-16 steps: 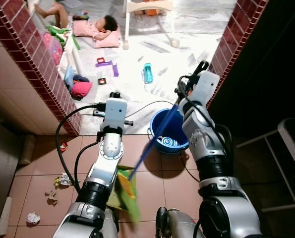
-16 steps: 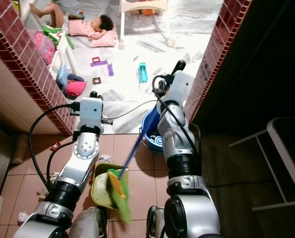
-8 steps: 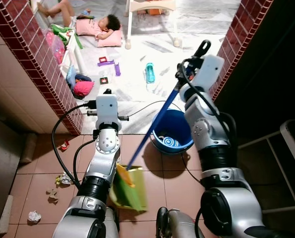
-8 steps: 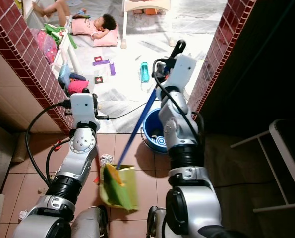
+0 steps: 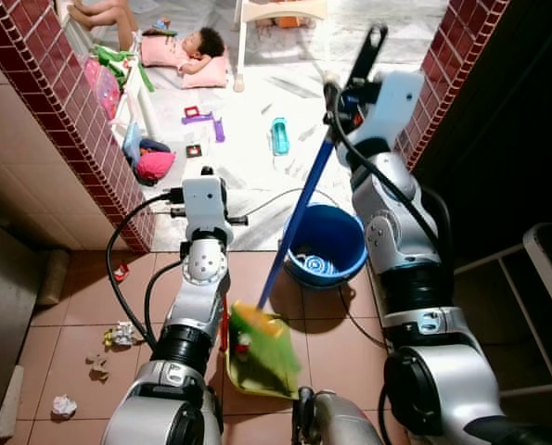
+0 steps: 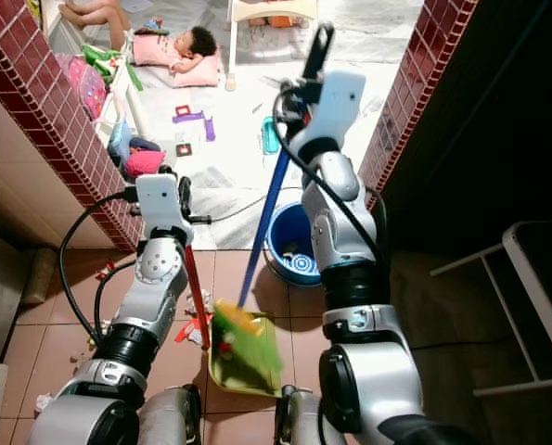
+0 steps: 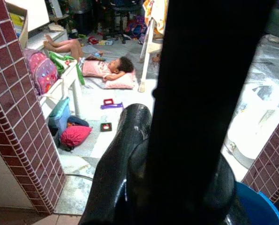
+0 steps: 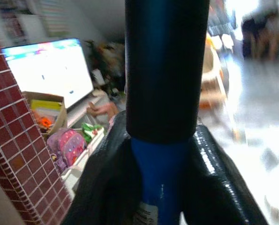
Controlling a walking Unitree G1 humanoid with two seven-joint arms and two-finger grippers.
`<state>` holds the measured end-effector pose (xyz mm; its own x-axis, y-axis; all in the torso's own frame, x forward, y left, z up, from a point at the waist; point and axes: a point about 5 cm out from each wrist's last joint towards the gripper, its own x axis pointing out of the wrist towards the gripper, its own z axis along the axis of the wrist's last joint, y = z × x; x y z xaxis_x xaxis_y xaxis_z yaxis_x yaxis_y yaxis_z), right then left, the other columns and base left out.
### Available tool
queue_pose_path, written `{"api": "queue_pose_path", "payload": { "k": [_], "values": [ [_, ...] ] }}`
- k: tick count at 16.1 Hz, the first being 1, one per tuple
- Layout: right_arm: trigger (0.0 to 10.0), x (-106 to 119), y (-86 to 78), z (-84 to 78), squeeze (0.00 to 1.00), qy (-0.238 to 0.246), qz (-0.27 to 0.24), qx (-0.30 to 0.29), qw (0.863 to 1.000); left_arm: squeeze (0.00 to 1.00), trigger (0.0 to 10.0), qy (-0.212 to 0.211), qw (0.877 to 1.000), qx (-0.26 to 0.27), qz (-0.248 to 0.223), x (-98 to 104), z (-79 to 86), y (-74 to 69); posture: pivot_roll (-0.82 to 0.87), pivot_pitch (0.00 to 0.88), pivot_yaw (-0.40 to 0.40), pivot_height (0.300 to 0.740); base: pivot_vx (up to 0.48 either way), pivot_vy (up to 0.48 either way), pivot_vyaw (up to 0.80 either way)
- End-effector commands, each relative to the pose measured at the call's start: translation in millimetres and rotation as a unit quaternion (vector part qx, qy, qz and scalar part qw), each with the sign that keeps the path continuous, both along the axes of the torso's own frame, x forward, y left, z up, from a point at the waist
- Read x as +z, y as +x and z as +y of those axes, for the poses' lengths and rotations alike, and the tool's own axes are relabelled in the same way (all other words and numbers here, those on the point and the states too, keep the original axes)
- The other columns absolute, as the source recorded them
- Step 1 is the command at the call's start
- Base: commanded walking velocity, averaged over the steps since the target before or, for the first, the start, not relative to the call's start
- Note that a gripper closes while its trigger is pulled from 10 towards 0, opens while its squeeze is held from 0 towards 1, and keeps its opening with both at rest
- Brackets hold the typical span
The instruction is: Sweep floor
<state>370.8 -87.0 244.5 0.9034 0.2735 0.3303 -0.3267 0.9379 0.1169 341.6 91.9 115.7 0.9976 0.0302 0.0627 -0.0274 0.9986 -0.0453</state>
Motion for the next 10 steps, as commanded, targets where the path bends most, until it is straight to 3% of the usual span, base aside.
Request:
{"api": "queue_pose_path", "payload": {
  "k": [1, 5, 7, 8, 10],
  "values": [
    [10.0, 26, -9.4, -0.9, 0.00, -0.032, -0.091, 0.016, 0.995, 0.00, 10.0, -0.027, 0.999, -0.004, 0.030, -10, -1.4, -0.9, -0.12, 0.080, -0.017, 0.740, 0.000, 0.000, 0.00],
    [10.0, 13, -9.7, -32.7, 0.00, -0.064, -0.089, -0.007, 0.994, 0.00, 10.0, -0.023, 1.000, 0.009, 0.017, -5, 13.0, 4.7, -0.12, 0.075, -0.015, 0.740, 0.000, 0.000, 0.00],
    [10.0, 8, -11.1, -40.7, 0.00, -0.076, -0.087, -0.015, 0.993, 0.00, 10.0, -0.022, 1.000, 0.013, 0.013, -3, 16.7, 5.8, -0.12, 0.073, -0.011, 0.740, 0.000, 0.000, 0.00],
    [10.0, -4, -16.0, -49.6, 0.00, -0.088, -0.075, -0.021, 0.993, 0.00, 10.0, -0.018, 1.000, 0.021, -0.003, 5, 22.9, 7.4, -0.12, 0.074, -0.008, 0.740, 0.000, 0.000, 0.00],
    [10.0, -18, -26.4, -52.4, 0.00, -0.097, -0.063, -0.022, 0.993, 0.00, 10.0, -0.020, 0.999, 0.037, -0.024, 16, 33.0, 8.0, -0.12, 0.075, -0.005, 0.740, 0.000, 0.000, 0.00]
  ]
}}
